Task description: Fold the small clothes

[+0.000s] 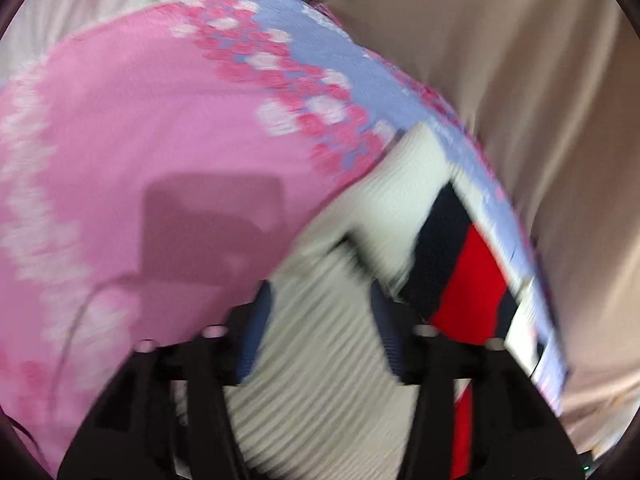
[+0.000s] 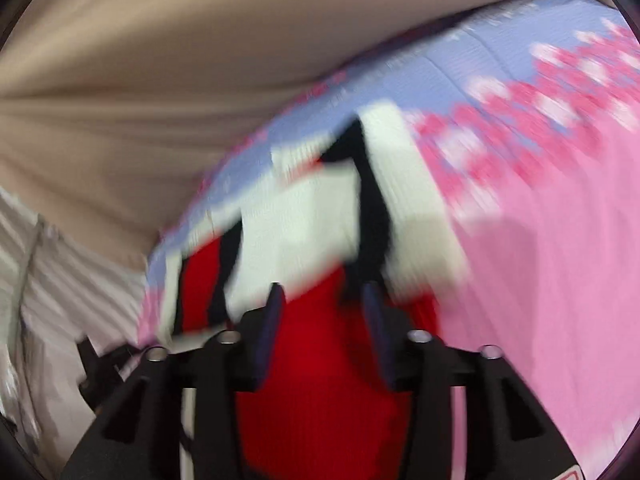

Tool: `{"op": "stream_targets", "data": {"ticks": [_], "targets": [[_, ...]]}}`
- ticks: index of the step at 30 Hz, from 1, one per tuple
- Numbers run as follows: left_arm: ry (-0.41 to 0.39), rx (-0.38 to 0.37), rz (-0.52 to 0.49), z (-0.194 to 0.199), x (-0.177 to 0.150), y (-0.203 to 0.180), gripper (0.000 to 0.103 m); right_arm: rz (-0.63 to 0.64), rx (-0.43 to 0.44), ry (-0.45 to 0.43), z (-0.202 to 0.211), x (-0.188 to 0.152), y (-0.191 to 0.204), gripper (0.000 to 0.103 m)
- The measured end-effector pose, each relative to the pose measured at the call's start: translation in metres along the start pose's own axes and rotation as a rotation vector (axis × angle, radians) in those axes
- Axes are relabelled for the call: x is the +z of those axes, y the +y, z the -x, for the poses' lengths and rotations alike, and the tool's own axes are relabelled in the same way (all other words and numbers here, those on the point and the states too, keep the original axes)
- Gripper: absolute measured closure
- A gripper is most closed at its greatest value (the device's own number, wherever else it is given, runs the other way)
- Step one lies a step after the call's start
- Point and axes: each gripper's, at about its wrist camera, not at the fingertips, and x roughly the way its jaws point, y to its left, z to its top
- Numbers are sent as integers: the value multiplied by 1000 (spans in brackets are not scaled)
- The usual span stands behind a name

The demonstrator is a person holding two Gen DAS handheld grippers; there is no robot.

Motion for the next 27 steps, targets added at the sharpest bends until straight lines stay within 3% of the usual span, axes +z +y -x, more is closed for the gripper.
{"op": "stream_targets", "data": {"ticks": [4,7,10,14,15,16,17,18,20,24,27], "targets": [[89,81,-27,35,-49,66,41,100,-137,215,40,-100,-14,51],[121,59,-49,57,-82,96,35,111,-170,346,59,-167,-22,51],[144,47,-75,63,-99,98,30,88,-139,348,85,-208,-19,45],[145,59,-133,59,-105,83,31,114,-133,255,77,-222,-3,34],[154,53,-144,57,-105,78,46,114,-141,234,72,-222,1,34],[164,40,-144,60,-108,77,57,110,-141,213,71,-220,2,42],[197,8,-133,58,-109,75,79,102,-130,209,73,-219,5,78],[238,-22,-103,56,-111,75,90,85,-112,225,67,-216,5,89],[225,-25,-62,65,-114,80,92,64,-82,224,70,-206,-2,90],[137,-8,-105,111,-130,72,93,164,-89,162,116,-187,-4,91],[207,-16,-172,128,-163,64,93,169,-116,130,156,-184,-21,92]]}}
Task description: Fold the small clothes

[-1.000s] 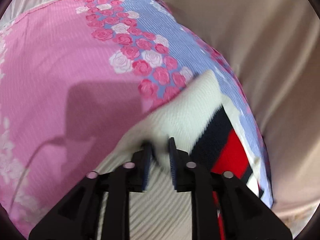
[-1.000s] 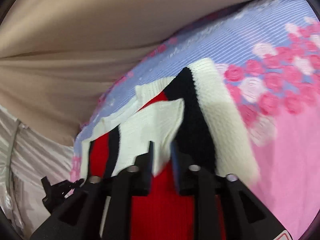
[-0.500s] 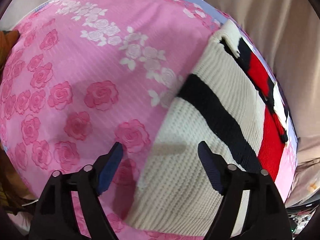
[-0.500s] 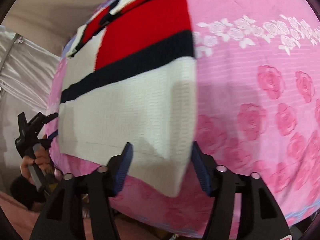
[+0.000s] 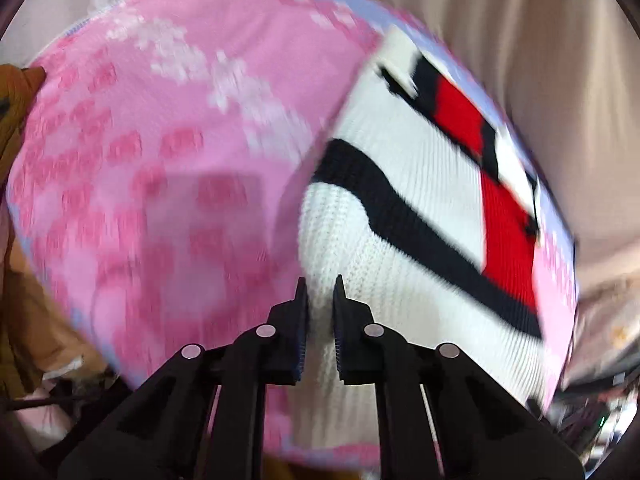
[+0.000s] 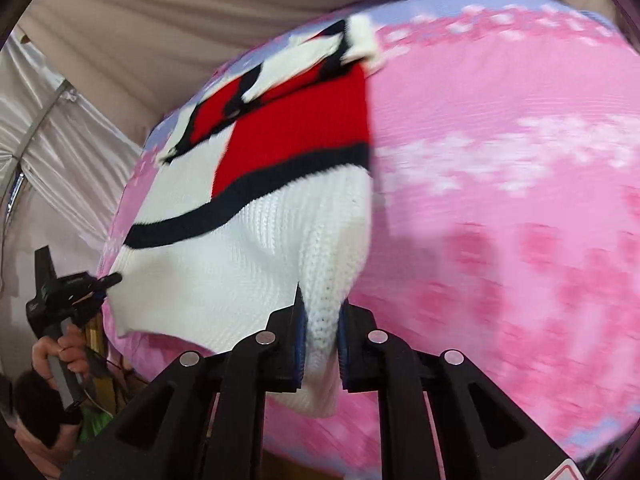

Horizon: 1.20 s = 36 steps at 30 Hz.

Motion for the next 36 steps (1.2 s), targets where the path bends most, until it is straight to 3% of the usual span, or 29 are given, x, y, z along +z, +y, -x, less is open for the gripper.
{"op": "stream_targets", "data": {"ticks": [4,8,11,13,15,18,20,22,24,26,27,28,29,30,32,36], "targets": [[160,35,-86,4,-71,-2,93,-16,-63,59,44,-39,-40,92],[314,72,-137,20,-139,13,93,-14,-77,321,64,-117,-63,92],[301,55,-130,48,-145,16,93,-21,-24,426,84,-152,-62,92],[228,1,-123,66,-119,5,93,-34,38,388,99,-144,-55,92],[135,-70,-128,71,-89,-18,93,-38,116,241,111,-100,-47,92],[-81,-117,-175,69,-30,-62,92,-75,188,21,109,-31,-51,91],[-165,-101,-168,50,4,-84,90,-163,240,-115,94,18,-66,89],[-194,-79,-148,19,33,-101,86,-264,271,-184,63,56,-81,84],[-207,8,-100,-15,50,-110,78,-353,190,-211,29,81,-97,80],[-195,68,-66,-28,55,-109,77,-442,94,-239,13,90,-108,80],[-200,58,-50,-25,57,-107,74,-486,111,-264,12,91,-107,79],[-226,33,-55,-18,56,-104,70,-512,145,-297,17,87,-109,71],[-251,30,-84,-10,49,-101,59,-498,147,-322,25,81,-108,56],[-277,40,-126,-3,44,-102,45,-465,120,-325,32,75,-106,52],[-317,63,-231,8,29,-108,34,-340,48,-314,40,64,-93,49],[-227,100,-467,-20,10,-136,32,-121,-96,-247,25,50,-66,45]]}}
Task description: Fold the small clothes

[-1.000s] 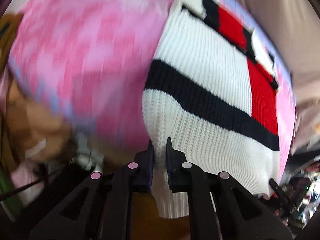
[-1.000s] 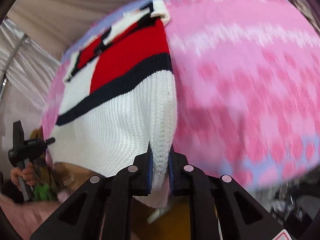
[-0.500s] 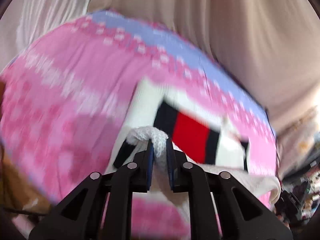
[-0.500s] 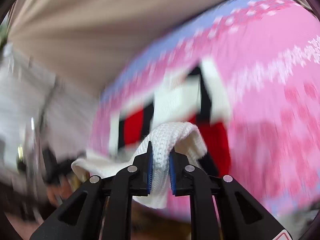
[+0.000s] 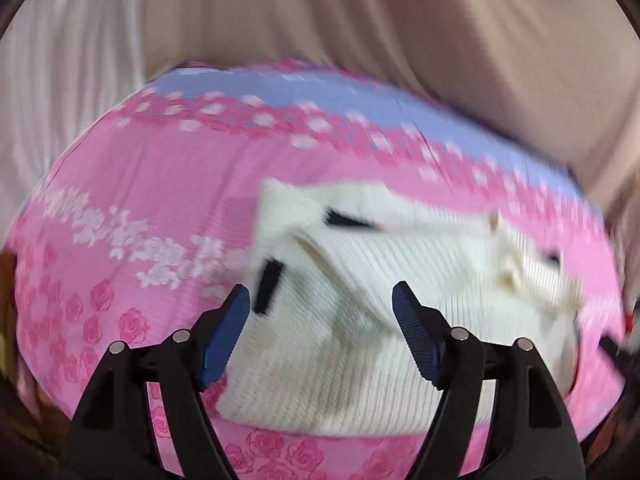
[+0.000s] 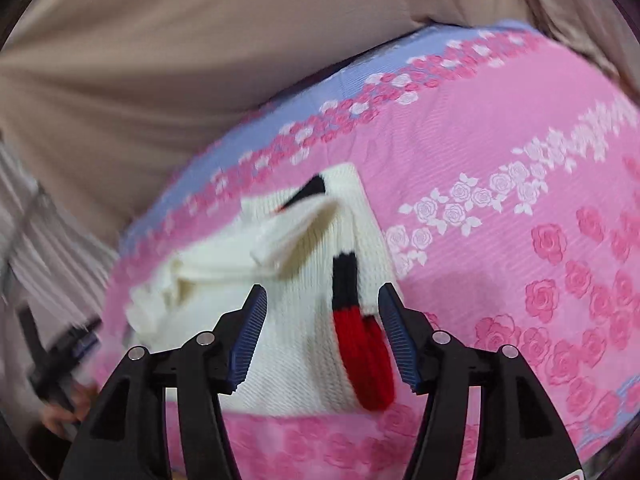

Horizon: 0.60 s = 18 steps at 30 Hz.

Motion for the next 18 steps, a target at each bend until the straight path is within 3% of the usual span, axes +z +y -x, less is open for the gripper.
{"op": "stream_targets", "data": {"ticks": [2,4,7,8,9,10,12,14,16,18], "targets": [[125,-17,-133,-22,-8,-25,32,114,-35,64,-18,-2,15,45],[231,-91,-220,-38,-20,-44,33,200,-23,168,-38,-6,29,48],[284,-141,-297,-58,-15,-61,36,309,5,323,-76,-3,51,55],[271,-123,-307,-64,-4,-65,38,334,16,339,-83,3,56,64],[230,-85,-299,-70,11,-65,39,351,22,328,-87,16,60,69],[144,-21,-235,-73,37,-59,39,323,11,255,-89,43,60,69],[14,68,-21,-73,83,-30,34,144,7,85,-75,91,45,65],[-55,133,146,-65,108,-1,33,8,-33,-17,-62,121,29,60],[-89,111,228,-51,113,22,28,-8,-62,-52,-49,127,24,59],[-97,83,228,-37,103,34,21,21,-58,-59,-34,108,20,46]]}}
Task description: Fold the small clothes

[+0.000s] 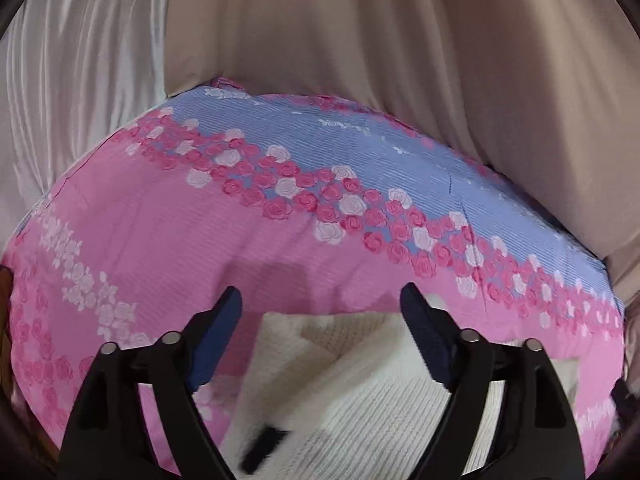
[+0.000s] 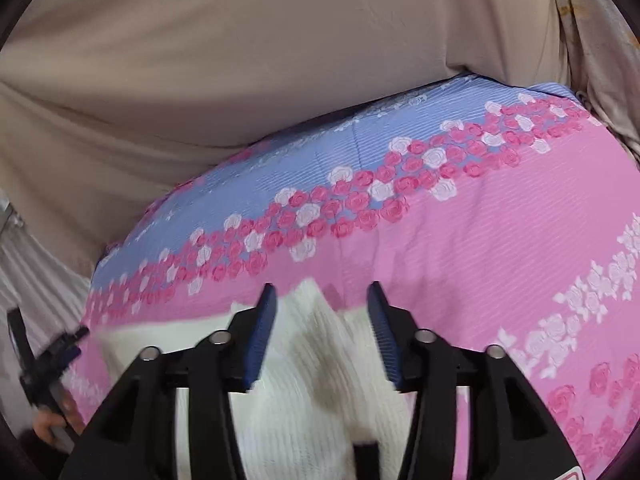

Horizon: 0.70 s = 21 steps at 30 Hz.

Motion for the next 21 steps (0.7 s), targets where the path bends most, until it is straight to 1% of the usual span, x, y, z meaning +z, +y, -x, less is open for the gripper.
{"op": "stream_targets", "data": {"ticks": [1,2,3,4,5,7,9,10,11,12,13,14,15,16,18,19,21], "targets": [[13,-3,-23,5,-10,7,20,12,-4,12,5,-15,-3,42],[35,-2,-44,6,-23,13,20,26,-16,41,10,-38,-7,42],[61,5,-55,1,-32,13,20,24,-24,63,9,-51,-11,42],[110,16,-60,-6,-46,17,20,12,-32,88,9,-68,-16,42],[152,13,-55,-10,-60,20,20,-13,-26,118,9,-87,-21,42],[234,32,-27,-16,-86,26,20,-60,-12,178,7,-113,-28,42],[286,15,18,-17,-104,33,22,-63,-16,212,6,-127,-28,42],[317,2,48,-16,-114,37,26,-55,-13,223,7,-133,-26,42],[343,-10,68,-16,-121,41,37,-43,-13,235,7,-138,-23,42],[365,-18,75,-16,-126,44,55,-34,-8,239,9,-141,-22,43],[378,-35,73,-15,-128,46,65,-25,7,244,9,-145,-19,51],[387,-62,76,-14,-127,49,75,-19,19,250,9,-146,-18,77],[400,-79,84,-12,-124,51,78,-22,34,265,7,-146,-17,91],[410,-99,100,-4,-117,54,79,-44,60,280,8,-144,-18,93],[407,-127,97,16,-105,58,80,-105,127,246,24,-130,-22,94],[411,-134,88,23,-103,62,80,-106,142,230,35,-124,-22,95],[431,-131,71,36,-104,67,80,-61,130,224,58,-114,-22,95]]}}
